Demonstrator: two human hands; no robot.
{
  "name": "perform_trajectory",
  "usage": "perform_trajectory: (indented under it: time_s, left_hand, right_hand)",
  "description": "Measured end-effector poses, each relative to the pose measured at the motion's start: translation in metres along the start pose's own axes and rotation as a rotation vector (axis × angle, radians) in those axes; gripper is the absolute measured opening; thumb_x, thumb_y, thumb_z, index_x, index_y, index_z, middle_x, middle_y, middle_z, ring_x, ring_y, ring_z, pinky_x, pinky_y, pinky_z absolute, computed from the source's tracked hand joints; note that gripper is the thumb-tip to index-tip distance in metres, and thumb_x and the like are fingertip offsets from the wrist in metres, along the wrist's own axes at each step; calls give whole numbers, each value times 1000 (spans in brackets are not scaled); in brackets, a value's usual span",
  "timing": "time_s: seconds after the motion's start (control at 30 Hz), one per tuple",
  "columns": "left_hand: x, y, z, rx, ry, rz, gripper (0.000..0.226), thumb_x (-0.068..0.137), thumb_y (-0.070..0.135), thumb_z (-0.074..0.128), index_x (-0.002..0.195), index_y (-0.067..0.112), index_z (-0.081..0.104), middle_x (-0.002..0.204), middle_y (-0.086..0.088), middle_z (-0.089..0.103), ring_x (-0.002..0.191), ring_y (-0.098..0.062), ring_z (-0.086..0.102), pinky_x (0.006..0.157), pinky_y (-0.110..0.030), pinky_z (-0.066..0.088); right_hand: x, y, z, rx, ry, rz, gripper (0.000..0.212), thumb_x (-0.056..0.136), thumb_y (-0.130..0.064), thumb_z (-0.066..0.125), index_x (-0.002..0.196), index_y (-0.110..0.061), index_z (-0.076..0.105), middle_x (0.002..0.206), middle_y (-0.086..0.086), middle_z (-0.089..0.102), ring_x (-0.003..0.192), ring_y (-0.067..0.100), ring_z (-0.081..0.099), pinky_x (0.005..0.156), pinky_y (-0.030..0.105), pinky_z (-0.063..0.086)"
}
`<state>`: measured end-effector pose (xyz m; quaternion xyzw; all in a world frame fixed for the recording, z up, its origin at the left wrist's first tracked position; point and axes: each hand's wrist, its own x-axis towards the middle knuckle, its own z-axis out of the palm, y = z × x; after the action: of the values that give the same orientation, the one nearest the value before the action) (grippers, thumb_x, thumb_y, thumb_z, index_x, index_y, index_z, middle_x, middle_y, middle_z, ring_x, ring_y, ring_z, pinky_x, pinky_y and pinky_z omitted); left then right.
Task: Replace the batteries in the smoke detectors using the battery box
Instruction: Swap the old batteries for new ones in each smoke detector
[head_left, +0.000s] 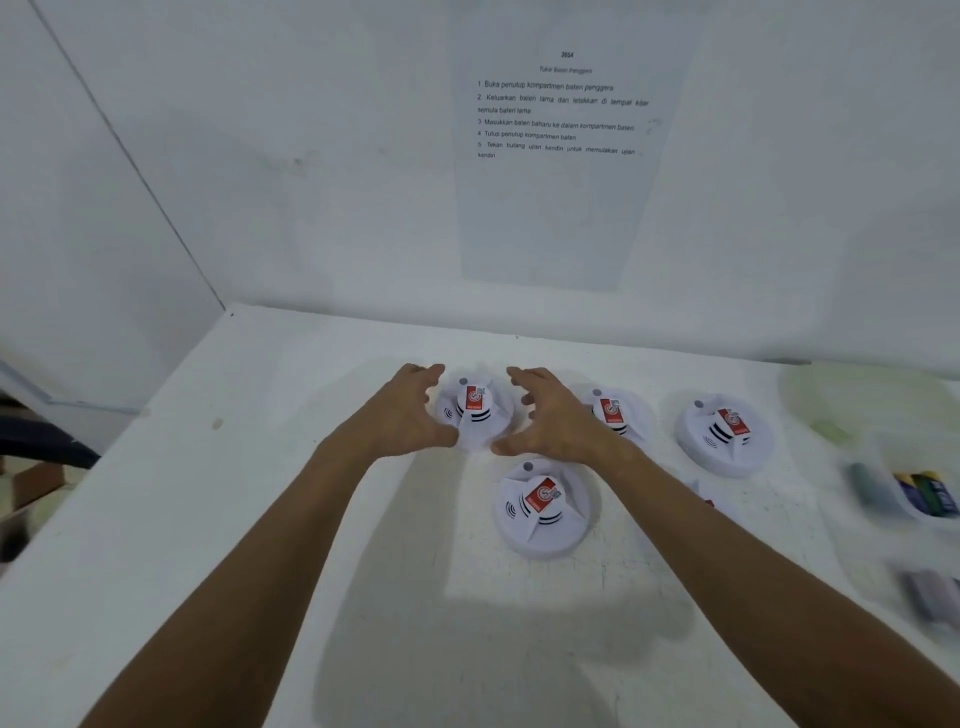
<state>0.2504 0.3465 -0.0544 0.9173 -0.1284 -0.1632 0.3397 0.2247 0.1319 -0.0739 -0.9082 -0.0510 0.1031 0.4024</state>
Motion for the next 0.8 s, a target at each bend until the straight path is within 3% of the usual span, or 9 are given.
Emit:
perform_trajectory:
  time_s: [0.1,0.27,0.47,0.57,0.67,0.8]
  left_hand:
    - [-3,26,1,31,17,99,90,74,29,80,149,19,31,148,6,35,130,-13,42,98,-25,40]
    - [15,78,30,66,-72,218,90,74,34,79,150,21,31,155,7,30,140,-11,33,112,-34,34]
    - [48,104,70,267,-268,201,93,73,30,80,149,14,29,155,-2,30,141,-24,32,109,-35,33]
    - [52,104,78,360,-292,188,71,66,33,83,125,10,50,127,-4,51,115,-26,52,89,-34,46]
    - [46,109,82,326,-238,233,49,63,28,85,100,6,60,96,-3,57,87,-20,57,68,-28,46]
    - [37,116,82,218,-207,218,58,59,25,89,107,9,62,105,-4,64,92,-24,61,81,-36,52]
  right_hand:
    - [-22,3,-24,23,99,-28,102,70,-25,89,153,-15,31,148,0,37,117,14,47,96,26,44]
    - [-59,36,-70,-22,196,96,100,70,-27,89,152,-14,32,156,2,35,140,21,38,114,41,37]
    - [-74,60,-83,-115,75,264,105,61,-41,92,148,-17,37,150,-1,42,134,21,45,108,37,42]
    - [-69,68,-79,-145,15,262,114,48,-54,89,143,-15,41,147,3,46,134,25,46,109,42,42]
    - [-64,70,-79,-154,20,219,108,60,-38,93,147,-10,37,149,6,43,138,26,41,112,37,37]
    - [-66,70,-82,-152,36,152,102,67,-26,91,149,-6,33,148,11,41,137,26,39,107,31,34]
